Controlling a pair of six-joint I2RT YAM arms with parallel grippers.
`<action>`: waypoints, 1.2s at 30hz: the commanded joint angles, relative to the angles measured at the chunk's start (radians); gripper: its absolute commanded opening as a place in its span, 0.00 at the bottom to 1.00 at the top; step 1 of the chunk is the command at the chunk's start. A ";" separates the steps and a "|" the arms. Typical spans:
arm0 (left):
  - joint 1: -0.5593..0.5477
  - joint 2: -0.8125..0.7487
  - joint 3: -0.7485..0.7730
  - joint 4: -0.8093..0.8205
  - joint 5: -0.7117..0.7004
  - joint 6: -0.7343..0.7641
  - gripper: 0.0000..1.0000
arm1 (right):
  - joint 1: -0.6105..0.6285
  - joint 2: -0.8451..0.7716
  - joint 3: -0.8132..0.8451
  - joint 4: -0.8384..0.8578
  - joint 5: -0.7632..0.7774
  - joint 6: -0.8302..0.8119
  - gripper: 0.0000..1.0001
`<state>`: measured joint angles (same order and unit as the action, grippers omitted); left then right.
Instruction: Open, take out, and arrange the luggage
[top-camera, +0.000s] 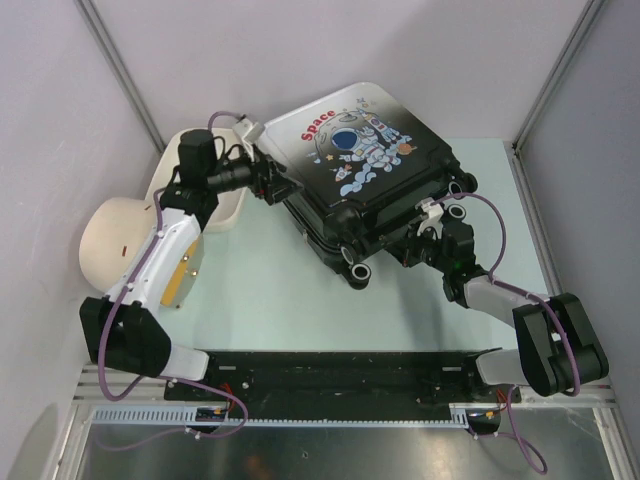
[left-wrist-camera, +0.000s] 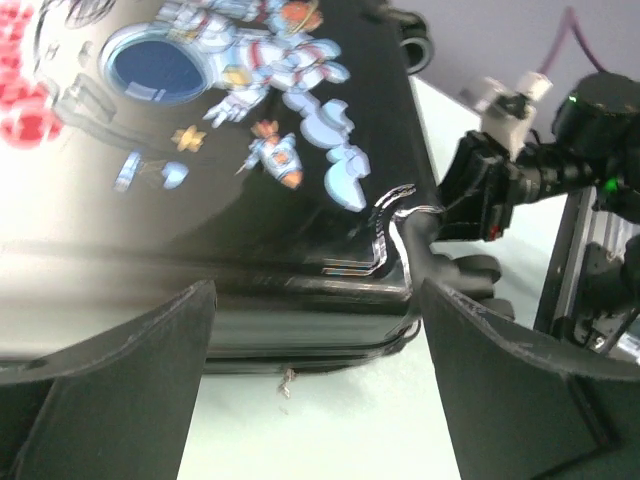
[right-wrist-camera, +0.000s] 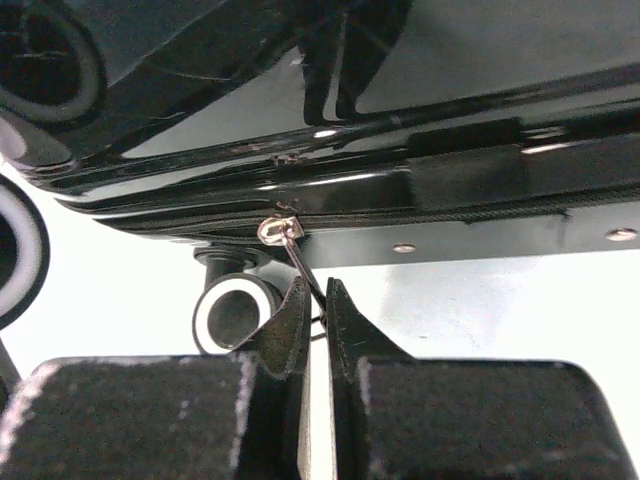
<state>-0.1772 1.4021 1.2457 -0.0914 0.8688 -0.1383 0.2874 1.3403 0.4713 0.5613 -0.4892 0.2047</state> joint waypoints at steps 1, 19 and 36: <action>-0.128 -0.029 0.169 -0.397 -0.019 0.586 0.88 | -0.053 -0.055 0.018 -0.024 0.169 -0.033 0.00; -0.715 0.122 0.346 -0.637 -0.367 1.152 0.90 | -0.034 -0.119 0.049 -0.117 0.377 -0.424 0.00; -0.714 0.281 0.255 -0.642 -0.536 1.034 0.66 | -0.333 -0.035 -0.048 0.265 0.209 -0.600 0.00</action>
<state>-0.9237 1.6909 1.5272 -0.7197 0.3729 0.9245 0.1081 1.2781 0.4324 0.6186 -0.3027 -0.2955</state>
